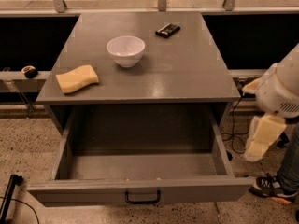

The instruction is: Close top drawer

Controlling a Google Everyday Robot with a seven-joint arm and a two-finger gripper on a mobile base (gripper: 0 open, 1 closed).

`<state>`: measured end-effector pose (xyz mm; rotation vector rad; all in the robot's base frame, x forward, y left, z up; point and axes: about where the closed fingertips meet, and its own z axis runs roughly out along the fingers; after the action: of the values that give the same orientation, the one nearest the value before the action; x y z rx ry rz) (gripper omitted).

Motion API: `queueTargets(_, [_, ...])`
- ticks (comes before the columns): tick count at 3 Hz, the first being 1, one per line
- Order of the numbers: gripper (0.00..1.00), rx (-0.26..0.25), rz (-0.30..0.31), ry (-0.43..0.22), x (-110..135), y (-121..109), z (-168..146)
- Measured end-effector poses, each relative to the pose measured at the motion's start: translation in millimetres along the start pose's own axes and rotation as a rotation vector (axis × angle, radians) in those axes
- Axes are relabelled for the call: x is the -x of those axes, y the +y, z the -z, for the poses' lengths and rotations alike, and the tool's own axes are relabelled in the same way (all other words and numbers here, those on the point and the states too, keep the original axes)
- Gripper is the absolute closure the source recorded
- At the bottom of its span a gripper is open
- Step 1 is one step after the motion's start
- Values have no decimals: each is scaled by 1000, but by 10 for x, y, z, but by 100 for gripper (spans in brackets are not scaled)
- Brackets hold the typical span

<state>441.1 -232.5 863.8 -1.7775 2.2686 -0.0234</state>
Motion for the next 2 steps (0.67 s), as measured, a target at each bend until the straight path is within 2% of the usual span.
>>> queueTargets(1, [0,17,41,-57,-169,337,-395])
queueTargets(2, [0,24,56,-52,-224,394,-441])
